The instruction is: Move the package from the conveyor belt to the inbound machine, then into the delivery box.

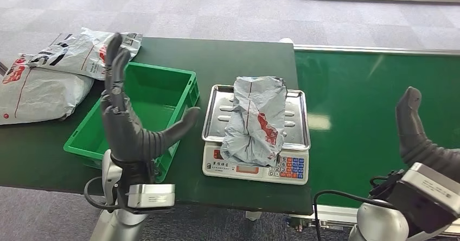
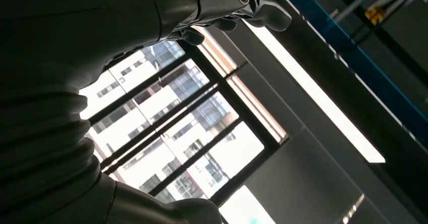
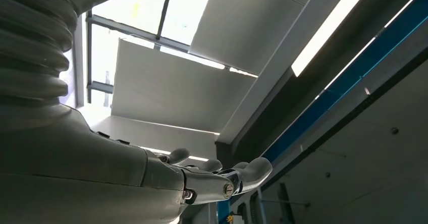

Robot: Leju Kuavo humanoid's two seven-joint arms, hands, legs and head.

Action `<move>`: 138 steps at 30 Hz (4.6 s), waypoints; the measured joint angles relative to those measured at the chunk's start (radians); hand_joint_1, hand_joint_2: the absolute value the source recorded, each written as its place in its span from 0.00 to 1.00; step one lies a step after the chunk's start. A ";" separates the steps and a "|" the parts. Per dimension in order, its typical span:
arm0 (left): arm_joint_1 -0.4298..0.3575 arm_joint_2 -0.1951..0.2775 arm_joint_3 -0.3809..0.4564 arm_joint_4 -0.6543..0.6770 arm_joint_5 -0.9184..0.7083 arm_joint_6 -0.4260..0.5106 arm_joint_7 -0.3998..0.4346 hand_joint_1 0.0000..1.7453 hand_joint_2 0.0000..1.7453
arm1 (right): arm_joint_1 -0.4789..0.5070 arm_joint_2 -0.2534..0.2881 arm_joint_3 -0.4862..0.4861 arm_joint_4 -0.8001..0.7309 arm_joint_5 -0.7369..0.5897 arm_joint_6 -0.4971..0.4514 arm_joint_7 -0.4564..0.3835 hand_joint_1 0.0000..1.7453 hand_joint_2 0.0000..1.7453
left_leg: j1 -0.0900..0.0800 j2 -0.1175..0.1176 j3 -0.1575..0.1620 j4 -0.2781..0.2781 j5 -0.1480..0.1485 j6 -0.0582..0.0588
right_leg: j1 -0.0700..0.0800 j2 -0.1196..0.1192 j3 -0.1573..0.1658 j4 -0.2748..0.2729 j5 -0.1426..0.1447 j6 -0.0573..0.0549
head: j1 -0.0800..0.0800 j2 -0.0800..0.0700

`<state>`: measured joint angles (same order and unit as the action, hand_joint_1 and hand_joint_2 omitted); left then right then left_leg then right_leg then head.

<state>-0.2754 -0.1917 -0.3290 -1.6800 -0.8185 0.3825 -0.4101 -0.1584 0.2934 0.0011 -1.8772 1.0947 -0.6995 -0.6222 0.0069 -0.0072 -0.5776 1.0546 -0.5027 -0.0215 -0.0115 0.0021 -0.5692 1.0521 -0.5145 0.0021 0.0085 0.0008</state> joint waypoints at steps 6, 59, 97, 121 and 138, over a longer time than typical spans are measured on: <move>-0.157 0.026 -0.094 0.156 -0.040 -0.230 0.041 0.00 1.00 | -0.001 0.000 0.000 0.000 -0.008 0.000 0.009 0.00 1.00 | 0.000 0.000 0.000 0.000 0.001 0.000 | 0.000 0.001 -0.001 0.000 0.001 0.000 | 0.000 0.000; -0.562 -0.051 -0.408 1.179 -0.218 -0.389 0.031 0.00 1.00 | 0.000 0.000 -0.015 0.008 0.026 0.000 0.019 0.00 1.00 | 0.000 0.000 -0.002 0.000 0.002 0.000 | 0.000 0.001 -0.002 0.000 0.002 0.000 | 0.000 0.000; -0.587 -0.038 -0.434 1.178 -0.284 -0.053 0.196 1.00 1.00 | 0.005 0.000 -0.033 -0.001 0.033 0.000 0.053 0.00 1.00 | 0.000 0.000 -0.003 0.000 0.003 0.000 | 0.000 0.001 -0.002 0.000 0.003 0.001 | 0.000 0.000; -0.627 0.103 -0.216 0.807 -0.491 0.052 0.450 1.00 1.00 | 0.011 0.000 -0.045 -0.039 0.057 0.000 0.074 0.00 1.00 | 0.000 0.000 -0.003 0.000 0.004 0.001 | 0.000 0.001 -0.002 0.000 0.004 0.001 | 0.000 0.000; -0.618 0.117 -0.126 1.098 -0.618 -0.011 0.541 1.00 1.00 | 0.011 0.000 -0.045 -0.038 0.051 0.000 0.074 0.00 1.00 | 0.000 0.000 -0.003 0.000 0.004 0.000 | 0.000 0.001 -0.003 0.000 0.004 0.001 | 0.000 0.000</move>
<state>-0.8933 -0.0742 -0.4550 -0.5821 -1.4364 0.3712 0.1307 -0.1471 0.2930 -0.0439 -1.9154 1.1457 -0.6992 -0.5477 0.0068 -0.0069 -0.5808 1.0545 -0.4982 -0.0214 -0.0114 0.0031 -0.5720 1.0525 -0.5107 0.0026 0.0084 0.0008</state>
